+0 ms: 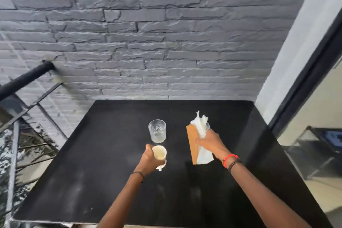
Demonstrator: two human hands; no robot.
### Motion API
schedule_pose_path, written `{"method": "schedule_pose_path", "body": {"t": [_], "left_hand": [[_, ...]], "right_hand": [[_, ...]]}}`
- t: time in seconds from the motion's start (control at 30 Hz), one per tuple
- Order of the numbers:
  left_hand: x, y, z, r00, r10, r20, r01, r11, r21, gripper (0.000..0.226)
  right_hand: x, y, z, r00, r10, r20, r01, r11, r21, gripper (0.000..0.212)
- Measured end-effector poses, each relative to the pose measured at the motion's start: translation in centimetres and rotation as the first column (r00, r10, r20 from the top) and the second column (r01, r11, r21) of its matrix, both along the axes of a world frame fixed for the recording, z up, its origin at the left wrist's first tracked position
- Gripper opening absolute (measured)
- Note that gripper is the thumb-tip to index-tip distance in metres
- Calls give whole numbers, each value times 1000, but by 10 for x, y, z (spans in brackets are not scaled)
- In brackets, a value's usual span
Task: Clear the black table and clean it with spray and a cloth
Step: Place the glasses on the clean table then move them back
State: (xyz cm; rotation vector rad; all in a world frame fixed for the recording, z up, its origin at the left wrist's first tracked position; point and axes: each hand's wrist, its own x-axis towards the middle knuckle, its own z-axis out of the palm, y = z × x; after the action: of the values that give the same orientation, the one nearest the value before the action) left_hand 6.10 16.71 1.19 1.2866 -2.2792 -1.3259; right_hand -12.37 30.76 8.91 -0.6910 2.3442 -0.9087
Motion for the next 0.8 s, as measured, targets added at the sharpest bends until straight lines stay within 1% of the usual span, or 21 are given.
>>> {"method": "schedule_pose_path", "body": {"t": [0.03,0.13,0.27,0.33,0.53,0.6,0.7,0.8], "left_hand": [[-23,3,-10,1000,-19,10,18,1000,14,60],[-47,3,-23,999,-31,37,31,999,25,69],[-84,8,-42,998,-48,45,47,998,32,58],[-98,10,-51,999,-45,29,43,998,47,56],[-125,13,-69,1000,-13,28,11,997,78,56],[-128,14,-73,999,-7,36,5,998,67,57],[-131,13,-77,1000,7,27,-9,998,65,59],[-133,13,-80,1000,7,15,-8,997,77,59]], "right_hand": [[-26,7,-1,999,-38,-9,38,999,2,33],[-68,14,-1,993,-112,-32,112,994,3,38],[-132,20,-11,976,-209,-56,210,978,11,41],[-156,22,-17,969,-242,-50,242,970,12,41],[-207,19,-42,959,-282,-8,282,958,53,39],[-221,17,-49,958,-287,7,286,956,71,38],[-240,13,-55,954,-299,12,297,951,90,35],[-258,9,-60,947,-322,10,320,942,102,37]]}}
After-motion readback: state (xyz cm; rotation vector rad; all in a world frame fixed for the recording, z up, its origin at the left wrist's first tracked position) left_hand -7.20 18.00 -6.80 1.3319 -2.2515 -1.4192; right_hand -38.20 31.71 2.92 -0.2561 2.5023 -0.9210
